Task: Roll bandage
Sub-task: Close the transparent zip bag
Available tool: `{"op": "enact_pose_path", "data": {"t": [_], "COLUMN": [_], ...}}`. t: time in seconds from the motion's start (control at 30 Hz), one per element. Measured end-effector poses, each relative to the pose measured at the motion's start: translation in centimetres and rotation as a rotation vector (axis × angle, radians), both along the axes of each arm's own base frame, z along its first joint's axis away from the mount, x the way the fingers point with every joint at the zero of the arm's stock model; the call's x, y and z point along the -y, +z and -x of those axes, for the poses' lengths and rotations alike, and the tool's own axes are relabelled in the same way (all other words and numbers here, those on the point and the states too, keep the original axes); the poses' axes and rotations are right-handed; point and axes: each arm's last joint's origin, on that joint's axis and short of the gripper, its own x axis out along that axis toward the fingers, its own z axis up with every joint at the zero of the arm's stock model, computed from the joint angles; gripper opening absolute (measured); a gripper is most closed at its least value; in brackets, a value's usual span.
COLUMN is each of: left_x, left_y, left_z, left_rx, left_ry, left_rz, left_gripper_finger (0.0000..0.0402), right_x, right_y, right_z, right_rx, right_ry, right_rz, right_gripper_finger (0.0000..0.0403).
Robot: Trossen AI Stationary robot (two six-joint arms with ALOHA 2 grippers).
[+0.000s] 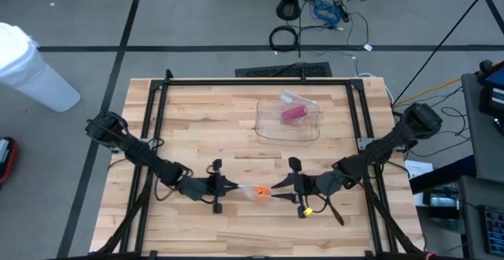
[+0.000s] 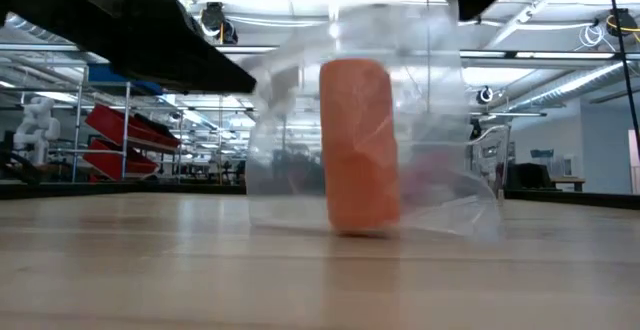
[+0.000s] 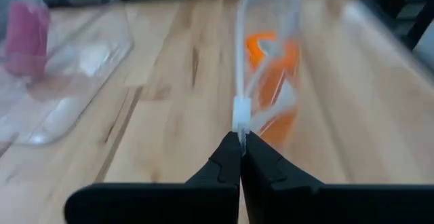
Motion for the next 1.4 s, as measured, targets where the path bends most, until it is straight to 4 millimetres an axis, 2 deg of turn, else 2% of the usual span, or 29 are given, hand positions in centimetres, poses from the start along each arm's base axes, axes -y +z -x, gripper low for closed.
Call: {"op": "enact_pose_path", "data": {"t": [0.1,0.2,0.33,0.43,0.6,0.77,0.9,1.2,1.3,1.4], "left_x": [0.4,0.9,1.5,1.7,2.0,2.0,2.0,2.0,2.0,2.0], "left_y": [1.0,2.6,4.7,5.5,6.7,6.7,6.6,6.6,6.6,6.6], "left_z": [-1.1,-2.0,-3.0,-3.3,-3.9,-3.9,-3.8,-3.8,-3.8,-3.8], "left_rx": [-0.120,-0.172,-0.153,-0.146,-0.113,-0.122,-0.134,-0.135,-0.136,-0.130], "left_ry": [0.034,0.060,0.041,0.021,0.016,0.011,0.012,0.012,0.012,0.007], "left_rz": [-0.055,-0.106,-0.124,-0.134,-0.129,-0.138,-0.142,-0.143,-0.144,-0.139], "left_gripper_finger": [0.0001,0.0001,0.0000,0.0000,0.0000,0.0000,0.0000,0.0000,0.0000,0.0000], "right_x": [-0.3,-0.4,-0.5,-0.7,-1.1,-1.2,-0.9,-0.5,-0.4,-0.3], "right_y": [2.0,3.1,3.7,4.6,4.2,2.9,2.8,2.8,2.8,2.9], "right_z": [-0.2,-1.5,-3.9,-5.6,-8.0,-9.8,-10.2,-10.3,-10.3,-10.3], "right_rx": [-0.064,-0.114,-0.173,-0.178,-0.256,-0.327,-0.338,-0.347,-0.345,-0.332], "right_ry": [-0.002,-0.018,-0.040,-0.032,0.019,0.049,0.030,0.019,-0.006,-0.042], "right_rz": [0.030,0.058,0.136,0.192,0.253,0.279,0.258,0.280,0.307,0.366], "right_gripper_finger": [0.0137,0.0163,0.0176,0.0173,0.0160,0.0155,0.0145,0.0063,0.0060,0.0079]}}
